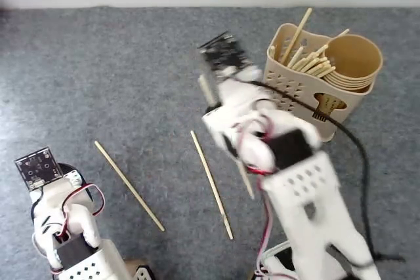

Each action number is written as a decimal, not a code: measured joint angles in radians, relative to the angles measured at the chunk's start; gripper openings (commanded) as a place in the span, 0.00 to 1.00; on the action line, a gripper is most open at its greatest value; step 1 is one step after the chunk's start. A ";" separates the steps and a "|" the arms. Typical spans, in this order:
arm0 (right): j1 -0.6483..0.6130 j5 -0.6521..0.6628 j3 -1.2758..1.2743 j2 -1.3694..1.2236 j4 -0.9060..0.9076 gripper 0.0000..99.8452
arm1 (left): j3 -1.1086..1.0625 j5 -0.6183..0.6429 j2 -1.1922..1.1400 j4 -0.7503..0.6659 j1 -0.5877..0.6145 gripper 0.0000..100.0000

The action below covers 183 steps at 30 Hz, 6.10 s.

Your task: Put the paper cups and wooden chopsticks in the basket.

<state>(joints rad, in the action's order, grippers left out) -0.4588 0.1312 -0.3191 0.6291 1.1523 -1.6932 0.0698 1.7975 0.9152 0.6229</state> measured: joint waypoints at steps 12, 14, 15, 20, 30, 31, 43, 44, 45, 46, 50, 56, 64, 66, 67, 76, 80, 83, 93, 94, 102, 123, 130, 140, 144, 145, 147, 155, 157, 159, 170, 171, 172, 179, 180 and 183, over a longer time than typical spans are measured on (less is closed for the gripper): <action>0.193 0.015 0.000 0.224 -0.411 0.01 | 0.000 0.000 0.000 0.000 -0.002 0.05; 0.226 0.015 0.000 0.224 -0.506 0.01 | 0.000 0.000 0.000 0.000 -0.002 0.05; 0.242 0.015 0.000 0.224 -0.555 0.01 | 0.000 0.000 0.000 0.000 -0.002 0.05; 0.308 0.015 0.000 0.206 -0.760 0.01 | 0.000 0.000 0.000 0.000 -0.002 0.05; 0.397 0.015 0.000 -0.069 -0.921 0.01 | 0.000 0.000 0.000 0.000 -0.002 0.05; 0.399 0.015 0.000 -0.101 -0.922 0.01 | 0.000 0.000 0.000 0.000 -0.002 0.05; 0.405 -0.037 -0.002 -0.184 -0.763 0.17 | 0.000 0.000 0.000 0.000 -0.002 0.05; 0.407 -0.043 -0.002 -0.158 -0.746 0.15 | 0.000 0.000 0.000 0.000 -0.002 0.05; 0.407 -0.048 -0.002 -0.129 -0.724 0.14 | 0.000 0.000 0.000 0.000 -0.002 0.05; 0.404 -0.051 -0.002 -0.103 -0.701 0.13 | 0.000 0.000 0.000 0.000 -0.002 0.05; 0.354 -0.052 -0.002 -0.025 -0.557 0.13 | 0.000 0.000 0.000 0.000 -0.002 0.05; 0.272 -0.055 -0.002 -0.005 -0.293 0.12 | 0.000 0.000 0.000 0.000 -0.002 0.05; 0.098 -0.075 -0.002 -0.117 0.040 0.13 | 0.000 0.000 0.000 0.000 -0.002 0.05; 0.066 -0.114 -0.002 -0.192 0.072 0.13 | 0.000 0.000 0.000 0.000 -0.002 0.05; 0.049 -0.127 -0.002 -0.235 0.078 0.13 | 0.000 0.000 0.000 0.000 -0.002 0.05; -0.074 -0.157 -0.002 -0.606 -0.006 0.12 | 0.000 0.000 0.000 0.000 -0.002 0.05; -0.101 -0.157 0.000 -0.726 -0.084 0.12 | 0.000 0.000 0.000 0.000 -0.002 0.05; -0.126 -0.157 0.000 -0.784 -0.138 0.12 | 0.000 0.000 0.000 0.000 -0.002 0.05; -0.138 -0.157 0.000 -0.895 -0.218 0.12 | 0.000 0.000 0.000 0.000 -0.002 0.05; -0.138 -0.157 0.000 -0.898 -0.218 0.12 | 0.000 0.000 0.000 0.000 -0.002 0.05; -0.135 -0.157 0.002 -0.905 -0.218 0.01 | 0.000 0.000 0.000 0.000 -0.002 0.05; -0.083 -0.157 0.000 -0.193 0.091 0.01 | 0.000 0.000 0.000 0.000 -0.002 0.05; 0.060 -0.104 0.000 0.064 0.055 0.01 | 0.000 0.000 0.000 0.000 -0.002 0.05; 0.219 -0.101 0.000 0.239 -0.301 0.01 | 0.000 0.000 0.000 0.000 -0.002 0.05; 0.273 -0.129 0.000 0.242 -0.525 0.01 | 0.000 0.000 0.000 0.000 -0.002 0.05; 0.287 -0.132 0.000 0.242 -0.577 0.01 | 0.000 0.000 0.000 0.000 -0.002 0.05; 0.299 -0.132 0.000 0.241 -0.675 0.01 | 0.000 0.000 0.000 0.000 -0.002 0.05; 0.384 -0.132 -0.002 0.060 -0.921 0.01 | 0.000 0.000 0.000 0.000 -0.002 0.05; 0.404 -0.135 -0.002 0.005 -0.942 0.01 | 0.000 0.000 0.000 0.000 -0.002 0.05; 0.408 -0.137 -0.002 -0.055 -0.967 0.01 | 0.000 0.000 0.000 0.000 -0.002 0.05; 0.436 -0.137 -0.002 -0.265 -1.103 0.02 | 0.000 0.000 0.000 0.000 -0.002 0.05; 0.436 -0.137 -0.002 -0.273 -1.099 0.04 | 0.000 0.000 0.000 0.000 -0.002 0.05; 0.436 -0.137 -0.002 -0.275 -1.083 0.08 | 0.000 0.000 0.000 0.000 -0.002 0.05; 0.437 -0.206 -0.002 -0.242 -0.934 0.31 | 0.000 0.000 0.000 0.000 -0.002 0.05; 0.437 -0.219 -0.002 -0.219 -0.908 0.30 | 0.000 0.000 0.000 0.000 -0.002 0.05; 0.437 -0.239 -0.002 -0.130 -0.824 0.25 | 0.000 0.000 0.000 0.000 -0.002 0.05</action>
<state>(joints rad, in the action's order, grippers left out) -0.0215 -0.1082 -0.3207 0.4987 0.3284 -1.6932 0.0698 1.7975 0.9152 0.6214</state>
